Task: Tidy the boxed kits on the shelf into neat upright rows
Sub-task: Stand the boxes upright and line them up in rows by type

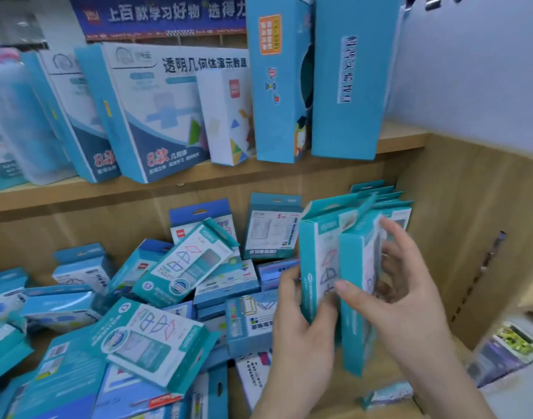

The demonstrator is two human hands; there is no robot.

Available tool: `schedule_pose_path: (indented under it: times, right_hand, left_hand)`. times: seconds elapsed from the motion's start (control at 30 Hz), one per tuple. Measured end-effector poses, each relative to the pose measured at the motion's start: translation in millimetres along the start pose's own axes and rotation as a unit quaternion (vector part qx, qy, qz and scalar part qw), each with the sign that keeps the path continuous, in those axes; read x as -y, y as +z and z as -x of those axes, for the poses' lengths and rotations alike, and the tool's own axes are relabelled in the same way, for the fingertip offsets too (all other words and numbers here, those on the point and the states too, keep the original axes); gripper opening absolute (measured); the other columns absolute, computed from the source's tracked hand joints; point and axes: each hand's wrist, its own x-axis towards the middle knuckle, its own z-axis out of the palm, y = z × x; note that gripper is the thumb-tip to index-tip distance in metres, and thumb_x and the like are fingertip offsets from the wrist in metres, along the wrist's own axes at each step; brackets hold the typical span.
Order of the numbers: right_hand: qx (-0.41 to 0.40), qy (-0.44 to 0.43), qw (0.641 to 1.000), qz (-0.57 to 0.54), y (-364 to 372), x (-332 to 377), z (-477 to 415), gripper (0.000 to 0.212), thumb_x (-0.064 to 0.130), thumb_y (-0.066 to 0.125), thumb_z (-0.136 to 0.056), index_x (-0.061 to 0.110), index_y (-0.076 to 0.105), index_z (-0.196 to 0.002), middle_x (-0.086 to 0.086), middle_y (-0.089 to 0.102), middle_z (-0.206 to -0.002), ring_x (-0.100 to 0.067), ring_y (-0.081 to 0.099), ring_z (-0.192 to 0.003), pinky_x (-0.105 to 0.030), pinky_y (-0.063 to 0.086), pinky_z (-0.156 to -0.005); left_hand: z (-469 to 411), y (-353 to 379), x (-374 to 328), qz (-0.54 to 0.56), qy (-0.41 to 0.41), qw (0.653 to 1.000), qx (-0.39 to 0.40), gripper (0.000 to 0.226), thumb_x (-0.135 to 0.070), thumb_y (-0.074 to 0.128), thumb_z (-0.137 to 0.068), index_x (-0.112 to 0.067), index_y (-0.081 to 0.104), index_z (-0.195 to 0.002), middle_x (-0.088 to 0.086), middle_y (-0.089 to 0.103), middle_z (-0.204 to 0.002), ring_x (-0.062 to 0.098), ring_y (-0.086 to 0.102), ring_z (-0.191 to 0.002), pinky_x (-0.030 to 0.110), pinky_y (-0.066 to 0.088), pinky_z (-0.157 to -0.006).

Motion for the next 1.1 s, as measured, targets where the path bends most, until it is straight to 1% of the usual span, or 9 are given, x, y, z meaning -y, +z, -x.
schedule_pose_path:
  times: [0.1,0.2,0.27,0.4,0.53,0.67,0.83,1.0,1.1]
  right_hand:
    - [-0.056,0.015,0.991,0.123,-40,-26,-22,0.101,0.025,0.091,-0.057,0.043,0.034,-0.139,0.005,0.053,-0.125,-0.008,0.052,-0.117,-0.036,0.048,-0.096]
    - [-0.111,0.038,0.967,0.228,-66,-56,-40,0.103,0.026,0.088,-0.06,0.031,0.03,-0.144,0.001,0.043,-0.124,-0.008,0.047,-0.112,-0.03,0.04,-0.099]
    - [-0.116,0.059,0.957,0.259,-75,-81,-48,0.101,0.028,0.089,-0.059,0.02,0.033,-0.142,-0.005,0.042,-0.126,-0.012,0.045,-0.115,-0.03,0.04,-0.098]
    - [-0.086,0.066,0.951,0.29,-78,-118,-55,0.091,0.027,0.086,-0.062,0.016,0.035,-0.136,-0.009,0.041,-0.127,-0.009,0.038,-0.109,-0.035,0.044,-0.085]
    - [-0.065,0.056,0.942,0.324,-79,-140,-65,0.094,0.036,0.084,-0.065,0.018,0.029,-0.139,-0.004,0.034,-0.129,-0.023,0.051,-0.108,-0.039,0.049,-0.085]
    - [-0.071,0.086,0.919,0.378,-84,-170,-66,0.103,0.033,0.087,-0.063,0.006,0.027,-0.143,-0.017,0.038,-0.119,-0.037,0.045,-0.11,-0.039,0.043,-0.088]
    - [-0.081,0.1,0.912,0.389,-82,-179,-69,0.092,0.027,0.084,-0.064,0.001,0.035,-0.137,-0.02,0.04,-0.116,-0.039,0.041,-0.107,-0.041,0.042,-0.085]
    - [-0.073,0.099,0.916,0.381,-89,-186,-58,0.078,0.002,0.076,-0.069,-0.002,0.035,-0.135,-0.022,0.04,-0.12,-0.044,0.045,-0.106,-0.044,0.043,-0.086]
    - [-0.043,0.108,0.916,0.385,-95,-185,-54,0.079,0.003,0.075,-0.069,0.003,0.033,-0.137,-0.018,0.037,-0.127,-0.04,0.045,-0.112,-0.043,0.044,-0.089]
  left_hand:
    - [-6,26,9,0.02,-0.008,0.999,-0.039,0.029,-0.007,0.055,-0.093,-0.03,0.052,-0.109,-0.01,0.07,-0.104,0.011,0.066,-0.099,0.042,0.052,-0.09]
    - [-13,43,20,0.043,-0.005,0.995,-0.085,0.026,-0.008,0.055,-0.093,-0.028,0.052,-0.11,-0.009,0.07,-0.106,0.014,0.066,-0.101,0.046,0.052,-0.09]
    - [-17,53,26,0.055,-0.007,0.993,-0.101,0.024,-0.006,0.054,-0.093,-0.025,0.052,-0.109,-0.008,0.07,-0.106,0.015,0.066,-0.1,0.044,0.053,-0.089]
    - [-18,71,35,0.046,-0.014,0.995,-0.09,0.027,0.005,0.051,-0.092,-0.018,0.053,-0.105,-0.008,0.072,-0.099,0.012,0.068,-0.093,0.03,0.055,-0.08]
    - [-22,77,44,0.032,-0.007,0.994,-0.102,0.032,0.013,0.049,-0.089,-0.014,0.052,-0.105,-0.009,0.073,-0.096,0.006,0.068,-0.088,0.018,0.053,-0.071]
    - [-27,79,48,0.045,-0.007,0.992,-0.118,0.034,0.016,0.048,-0.088,-0.011,0.051,-0.109,-0.004,0.073,-0.099,0.01,0.068,-0.092,0.022,0.054,-0.077]
    - [-43,87,61,0.02,-0.019,0.993,-0.115,0.033,0.013,0.051,-0.089,-0.012,0.051,-0.109,0.0,0.072,-0.101,0.013,0.067,-0.097,0.031,0.054,-0.085]
    - [-67,104,72,0.004,-0.054,0.996,-0.067,0.03,0.008,0.051,-0.091,-0.018,0.054,-0.105,-0.002,0.072,-0.099,0.013,0.068,-0.093,0.03,0.055,-0.08]
    - [-83,103,82,-0.026,-0.071,0.996,-0.05,0.03,0.007,0.052,-0.091,-0.019,0.055,-0.104,0.0,0.071,-0.102,0.017,0.067,-0.096,0.036,0.054,-0.085]
